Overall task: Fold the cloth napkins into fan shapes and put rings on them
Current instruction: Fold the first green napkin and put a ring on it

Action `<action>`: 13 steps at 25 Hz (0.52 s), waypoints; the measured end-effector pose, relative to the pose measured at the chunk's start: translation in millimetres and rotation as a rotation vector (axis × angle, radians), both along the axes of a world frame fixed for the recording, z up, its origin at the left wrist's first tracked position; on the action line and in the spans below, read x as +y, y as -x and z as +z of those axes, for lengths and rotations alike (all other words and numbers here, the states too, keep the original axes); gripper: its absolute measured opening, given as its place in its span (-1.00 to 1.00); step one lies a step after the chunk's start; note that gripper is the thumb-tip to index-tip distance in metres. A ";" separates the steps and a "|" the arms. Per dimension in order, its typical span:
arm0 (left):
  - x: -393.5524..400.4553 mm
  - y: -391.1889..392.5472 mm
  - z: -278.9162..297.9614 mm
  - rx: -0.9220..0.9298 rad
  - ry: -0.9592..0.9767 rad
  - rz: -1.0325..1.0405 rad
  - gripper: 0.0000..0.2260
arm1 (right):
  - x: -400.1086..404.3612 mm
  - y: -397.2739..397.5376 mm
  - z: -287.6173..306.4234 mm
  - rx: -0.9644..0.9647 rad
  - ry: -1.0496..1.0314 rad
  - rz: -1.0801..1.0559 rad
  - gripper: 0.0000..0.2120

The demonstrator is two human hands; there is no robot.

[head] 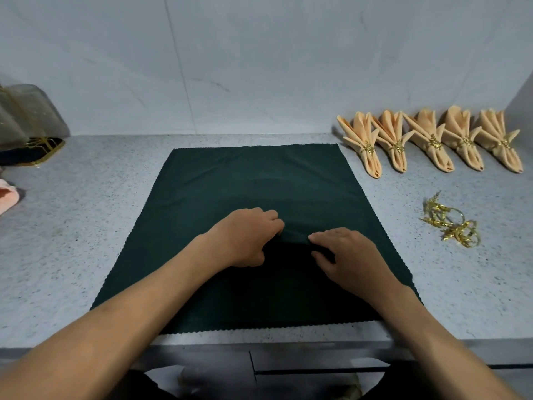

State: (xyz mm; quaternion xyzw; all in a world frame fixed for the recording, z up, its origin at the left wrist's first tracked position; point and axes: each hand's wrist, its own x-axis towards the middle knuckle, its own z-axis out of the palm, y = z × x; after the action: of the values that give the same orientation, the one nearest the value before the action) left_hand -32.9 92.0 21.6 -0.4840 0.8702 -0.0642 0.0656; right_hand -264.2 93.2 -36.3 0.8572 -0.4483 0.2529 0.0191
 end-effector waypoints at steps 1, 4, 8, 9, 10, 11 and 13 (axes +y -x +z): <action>0.9 2.8 -0.9 -0.044 0.034 -0.006 -0.67 | 0.0 0.1 -0.4 0.004 -0.001 0.011 -0.72; 3.4 8.2 -4.5 -0.061 0.102 0.023 -0.72 | -0.3 -0.5 -0.7 0.009 -0.012 0.017 -0.74; 1.3 9.8 -6.7 -0.098 0.183 -0.022 -0.80 | -4.1 -3.5 0.5 0.069 0.012 -0.011 -0.75; -0.7 10.7 -6.9 -0.080 0.221 -0.037 -0.80 | -4.1 -4.1 -0.8 0.098 0.044 -0.024 -0.74; -2.2 13.6 -7.3 -0.069 0.244 -0.058 -0.80 | -4.2 -3.4 -2.8 0.127 0.080 -0.041 -0.73; -1.3 17.5 -7.0 -0.071 0.263 -0.087 -0.82 | -4.4 -1.8 -5.1 0.149 0.111 -0.059 -0.72; 1.0 25.2 -9.1 -0.120 0.277 -0.163 -0.84 | -4.2 5.4 -8.7 0.160 0.129 -0.113 -0.71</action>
State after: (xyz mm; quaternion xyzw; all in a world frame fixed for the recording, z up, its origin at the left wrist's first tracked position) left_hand -58.1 93.0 12.5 -0.4115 0.8839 -0.2175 0.0448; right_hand -269.5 89.0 -45.0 0.8450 -0.4756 0.2107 0.1240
